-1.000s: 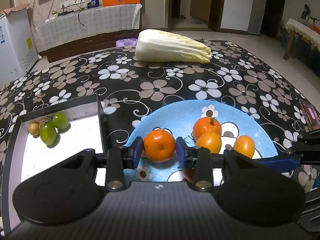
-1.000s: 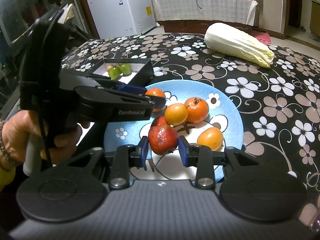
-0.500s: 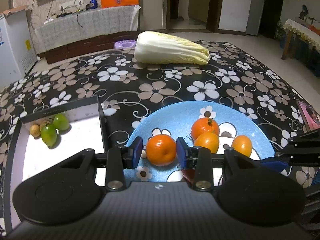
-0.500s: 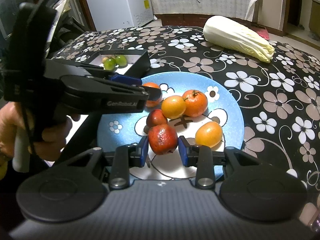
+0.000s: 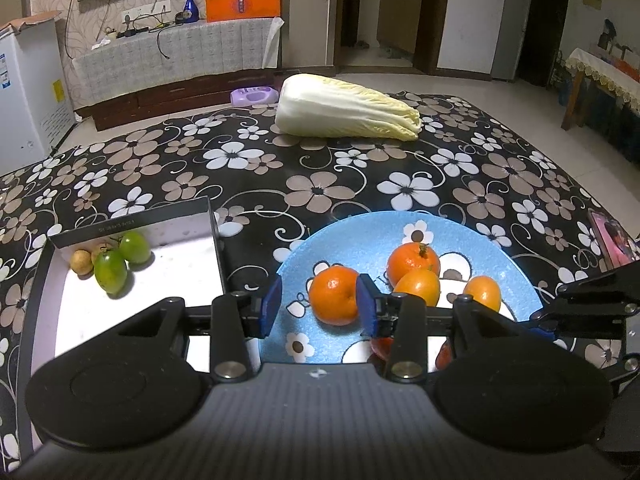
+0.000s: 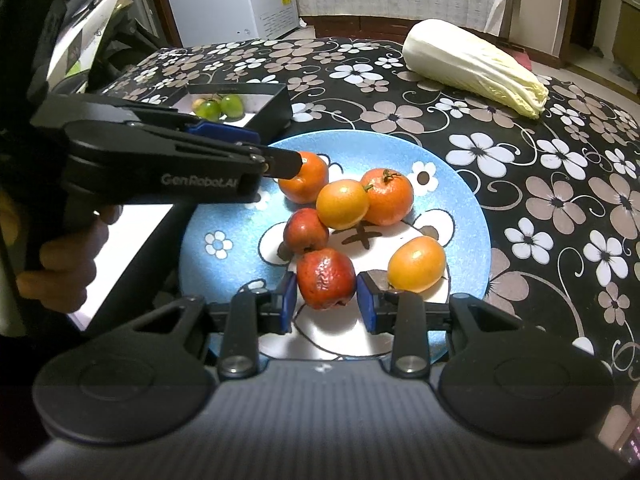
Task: Organize fruits
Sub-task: 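Lower the orange with the left tool while the right tool sets down the red fruit, then open both tools and move them back toward the white tray, then lower the right tool onto a green fruit in the tray and close it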
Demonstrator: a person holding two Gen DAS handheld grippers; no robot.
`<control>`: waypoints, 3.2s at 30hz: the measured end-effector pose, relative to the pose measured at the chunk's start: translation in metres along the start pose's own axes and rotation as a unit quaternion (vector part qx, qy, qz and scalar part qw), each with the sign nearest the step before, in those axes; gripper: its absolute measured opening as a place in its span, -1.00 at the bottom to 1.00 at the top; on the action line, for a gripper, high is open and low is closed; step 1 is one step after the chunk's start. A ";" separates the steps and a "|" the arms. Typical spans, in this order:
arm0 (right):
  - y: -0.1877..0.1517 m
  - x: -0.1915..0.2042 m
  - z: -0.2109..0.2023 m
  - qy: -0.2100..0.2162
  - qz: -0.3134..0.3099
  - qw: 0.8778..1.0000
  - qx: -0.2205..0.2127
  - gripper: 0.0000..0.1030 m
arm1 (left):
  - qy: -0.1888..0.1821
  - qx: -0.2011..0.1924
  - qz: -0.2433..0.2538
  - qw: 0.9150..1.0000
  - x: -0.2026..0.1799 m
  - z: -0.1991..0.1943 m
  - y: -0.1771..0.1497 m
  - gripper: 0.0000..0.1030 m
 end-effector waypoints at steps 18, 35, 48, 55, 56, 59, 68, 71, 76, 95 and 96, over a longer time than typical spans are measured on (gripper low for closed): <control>0.007 -0.013 -0.022 -0.036 0.020 0.997 -0.066 -0.02 | -0.003 -0.002 -0.005 1.000 -0.003 -0.001 0.001 0.00; 0.029 -0.009 -0.027 -0.050 0.064 0.987 -0.142 -0.02 | 0.008 -0.019 -0.019 1.000 0.033 -0.025 0.002 0.02; 0.065 0.032 -0.004 -0.016 0.039 0.985 -0.169 -0.02 | 0.033 -0.032 -0.035 0.998 0.085 -0.053 -0.003 0.13; 0.082 0.052 0.017 0.001 0.020 0.986 -0.164 -0.02 | 0.043 -0.029 -0.044 0.998 0.113 -0.064 -0.012 0.13; 0.084 0.055 0.020 0.004 0.017 0.986 -0.163 -0.02 | 0.043 -0.028 -0.046 0.998 0.116 -0.065 -0.013 0.13; 0.091 0.064 0.028 0.012 0.008 0.986 -0.164 -0.02 | 0.043 -0.029 -0.050 0.997 0.127 -0.072 -0.016 0.14; 0.109 0.090 0.056 0.033 -0.017 0.989 -0.146 -0.02 | 0.046 -0.030 -0.057 0.997 0.149 -0.083 -0.022 0.18; 0.113 0.096 0.061 0.038 -0.021 0.989 -0.144 -0.03 | 0.046 -0.029 -0.058 0.997 0.153 -0.085 -0.023 0.19; 0.115 0.101 0.067 0.040 -0.023 0.989 -0.141 -0.03 | 0.046 -0.031 -0.060 0.997 0.158 -0.087 -0.023 0.19; 0.110 0.098 0.064 0.029 -0.026 0.990 -0.135 -0.03 | 0.038 -0.033 -0.058 0.997 0.150 -0.085 -0.021 0.20; 0.110 0.098 0.063 0.028 -0.026 0.990 -0.135 -0.03 | 0.038 -0.033 -0.058 0.997 0.150 -0.085 -0.021 0.20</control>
Point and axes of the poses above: each gripper's, at about its wrist camera, not at the fingertips, and z roughly the way its jaws point, x to its left, y to its top, the point moved 2 cm from there along z, roughly the way its jaws point, and after that the axes turned 6 degrees about -z, right-handed, at the moved point
